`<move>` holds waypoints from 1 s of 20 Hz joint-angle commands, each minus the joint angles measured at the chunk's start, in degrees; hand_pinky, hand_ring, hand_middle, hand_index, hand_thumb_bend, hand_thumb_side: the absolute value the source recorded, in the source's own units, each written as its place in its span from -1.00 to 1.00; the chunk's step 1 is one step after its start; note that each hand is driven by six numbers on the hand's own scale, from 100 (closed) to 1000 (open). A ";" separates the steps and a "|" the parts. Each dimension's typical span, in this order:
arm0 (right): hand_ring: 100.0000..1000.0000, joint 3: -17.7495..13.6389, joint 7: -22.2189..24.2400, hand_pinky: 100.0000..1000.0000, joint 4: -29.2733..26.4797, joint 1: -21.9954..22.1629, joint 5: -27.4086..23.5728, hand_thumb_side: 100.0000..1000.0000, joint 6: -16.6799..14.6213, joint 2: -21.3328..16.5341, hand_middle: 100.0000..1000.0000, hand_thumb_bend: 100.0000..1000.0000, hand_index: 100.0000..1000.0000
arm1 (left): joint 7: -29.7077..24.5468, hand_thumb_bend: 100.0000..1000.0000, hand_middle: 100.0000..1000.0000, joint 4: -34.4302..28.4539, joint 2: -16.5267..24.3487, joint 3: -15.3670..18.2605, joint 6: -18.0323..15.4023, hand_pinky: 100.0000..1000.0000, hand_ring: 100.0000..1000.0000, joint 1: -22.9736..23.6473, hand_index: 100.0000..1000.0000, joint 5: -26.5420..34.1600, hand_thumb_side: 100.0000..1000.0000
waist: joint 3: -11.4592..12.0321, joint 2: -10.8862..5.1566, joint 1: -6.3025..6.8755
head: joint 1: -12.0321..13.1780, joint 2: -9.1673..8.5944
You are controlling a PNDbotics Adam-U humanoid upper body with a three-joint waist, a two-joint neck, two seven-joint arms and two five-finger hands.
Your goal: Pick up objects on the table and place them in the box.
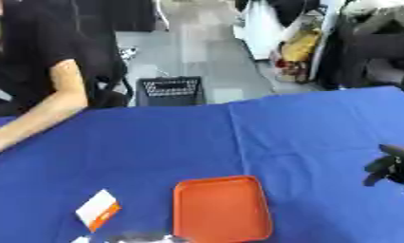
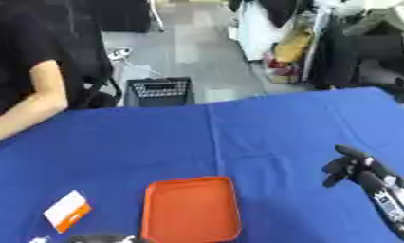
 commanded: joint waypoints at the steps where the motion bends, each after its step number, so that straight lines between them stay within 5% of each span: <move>1: 0.04 -0.02 0.12 0.07 -0.91 -0.73 -0.21 0.86 0.15 -0.93 0.23 -1.00 0.86 | 1.67 -0.43 0.58 -0.87 0.37 1.32 -2.10 0.97 0.56 -0.63 0.91 -1.66 1.00 | -0.03 -0.75 -0.10 | 0.24 -0.69; 10: 0.04 -0.07 0.24 0.07 -0.85 -0.79 -0.08 0.86 0.20 -0.88 0.24 -1.00 0.86 | 3.50 -0.47 0.59 -3.64 0.69 2.80 -2.98 0.99 0.56 -0.21 0.91 -2.41 1.00 | 0.01 -0.79 -0.14 | 0.13 -0.99; 20: 0.04 -0.57 -0.04 0.07 -0.77 -0.60 0.44 0.86 0.23 -1.02 0.24 -1.00 0.86 | 15.55 -0.54 0.54 -17.12 9.73 19.73 -2.14 0.87 0.56 4.57 0.83 -14.17 0.83 | 1.23 -0.74 -0.15 | -0.86 -1.22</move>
